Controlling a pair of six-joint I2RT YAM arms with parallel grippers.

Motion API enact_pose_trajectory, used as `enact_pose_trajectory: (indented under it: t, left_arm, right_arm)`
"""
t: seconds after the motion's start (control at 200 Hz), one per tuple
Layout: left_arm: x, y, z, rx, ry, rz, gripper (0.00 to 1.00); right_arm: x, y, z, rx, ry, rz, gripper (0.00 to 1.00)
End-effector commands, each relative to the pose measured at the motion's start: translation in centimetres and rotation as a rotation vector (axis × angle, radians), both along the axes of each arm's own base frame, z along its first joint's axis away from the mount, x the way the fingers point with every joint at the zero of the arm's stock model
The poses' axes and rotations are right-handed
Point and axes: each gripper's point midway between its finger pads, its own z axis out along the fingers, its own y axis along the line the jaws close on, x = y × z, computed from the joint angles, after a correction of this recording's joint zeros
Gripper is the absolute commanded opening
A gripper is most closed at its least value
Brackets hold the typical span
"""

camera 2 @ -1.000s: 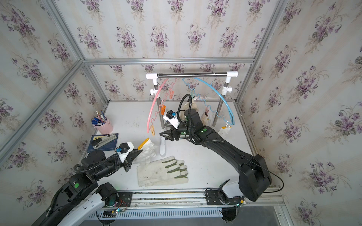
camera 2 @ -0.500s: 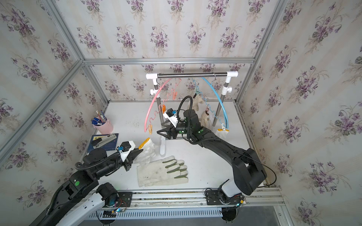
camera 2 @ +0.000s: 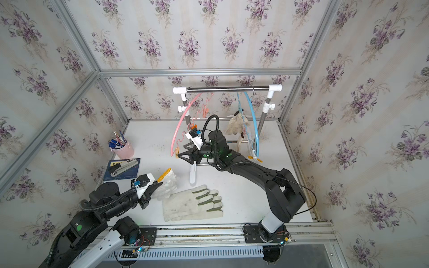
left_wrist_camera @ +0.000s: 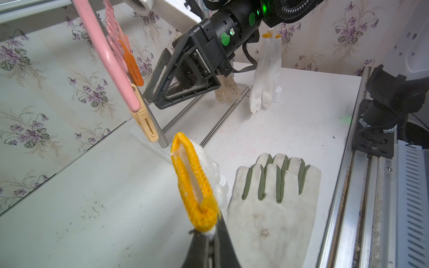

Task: Clip the gloves onto a hanger to dry
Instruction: Open the clamp at the hanger.

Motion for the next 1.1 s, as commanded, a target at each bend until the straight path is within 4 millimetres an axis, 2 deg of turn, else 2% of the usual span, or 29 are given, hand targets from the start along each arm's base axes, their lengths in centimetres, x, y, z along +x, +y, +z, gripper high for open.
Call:
enact_pose_trajectory:
  t: [0.0,0.355,0.664,1.099]
  left_arm:
    - [0.2,0.2,0.3,0.013,-0.020,0.010,0.00]
    - [0.1,0.4,0.7,0.012,-0.034,0.013,0.00]
    - [0.1,0.4,0.7,0.013,-0.031,0.015,0.00]
    - [0.3,0.3,0.9,0.014,-0.028,0.019,0.00]
  right_arm:
    - [0.5,0.6,0.7,0.028,-0.016,-0.005,0.71]
    - [0.9,1.8,0.5,0.043,-0.016,0.022,0.70]
    - [0.4,2.0,0.9,0.061,-0.027,0.055,0.64]
    - [0.7,2.1,0.7,0.056,-0.015,0.055,0.62]
